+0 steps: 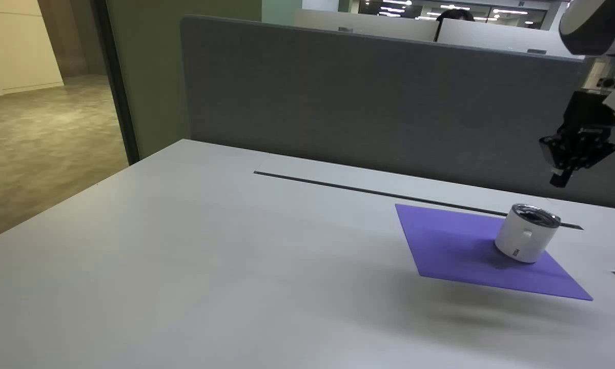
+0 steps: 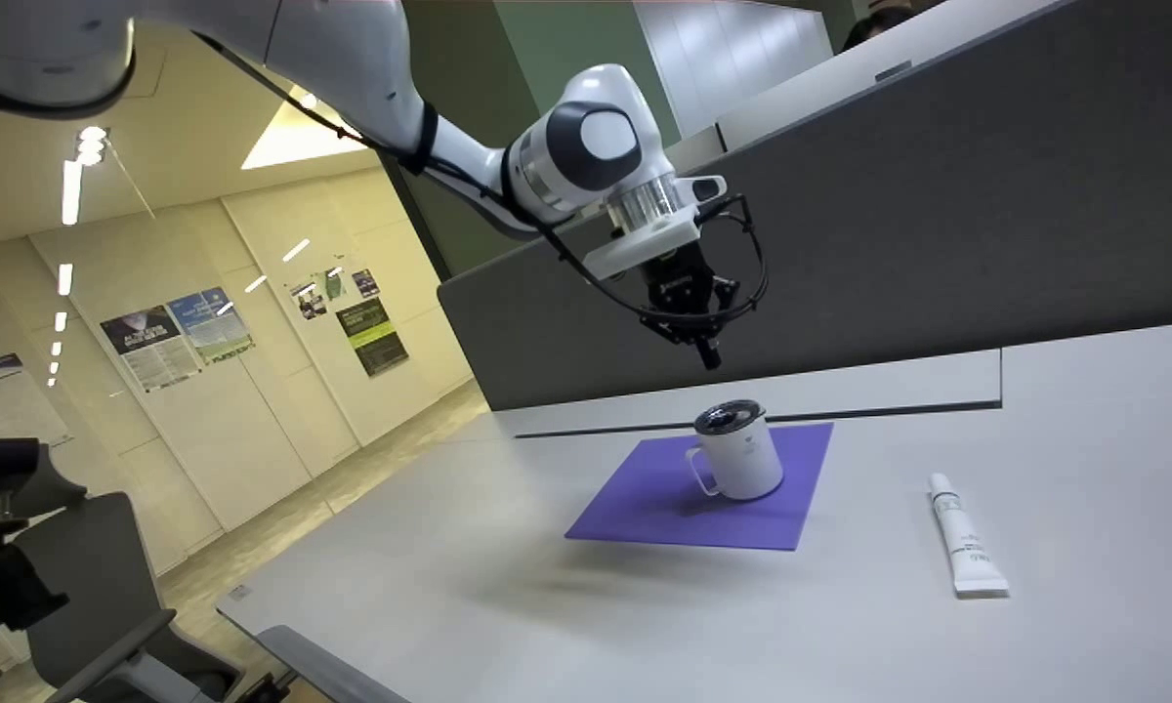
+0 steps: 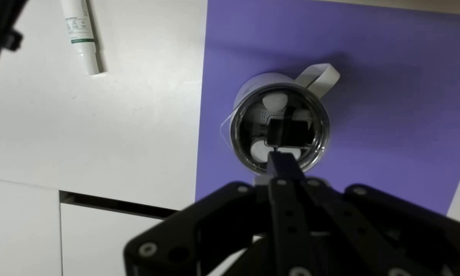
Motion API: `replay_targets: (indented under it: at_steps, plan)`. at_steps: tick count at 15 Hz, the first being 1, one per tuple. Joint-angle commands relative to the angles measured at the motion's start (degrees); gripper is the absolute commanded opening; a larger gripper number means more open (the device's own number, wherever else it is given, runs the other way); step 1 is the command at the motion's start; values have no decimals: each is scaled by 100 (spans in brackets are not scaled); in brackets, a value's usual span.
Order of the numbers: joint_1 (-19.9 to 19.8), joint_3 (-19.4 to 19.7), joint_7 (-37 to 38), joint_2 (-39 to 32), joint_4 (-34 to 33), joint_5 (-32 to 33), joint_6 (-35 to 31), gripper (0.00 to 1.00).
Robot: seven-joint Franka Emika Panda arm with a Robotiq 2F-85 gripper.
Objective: Move the black object on the strainer to the right, then to the left
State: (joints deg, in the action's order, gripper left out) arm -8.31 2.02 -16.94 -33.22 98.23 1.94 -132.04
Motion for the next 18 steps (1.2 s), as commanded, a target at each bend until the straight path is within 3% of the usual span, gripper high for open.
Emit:
replay_targets:
  at_steps: [1, 8, 18]
  plan:
    - [-82, -47, -82, -10, 393, 6, -563, 0]
    - [-104, -46, -109, -245, 636, 76, -1210, 0]
    - [-140, -103, -137, -371, 705, 29, -1448, 0]
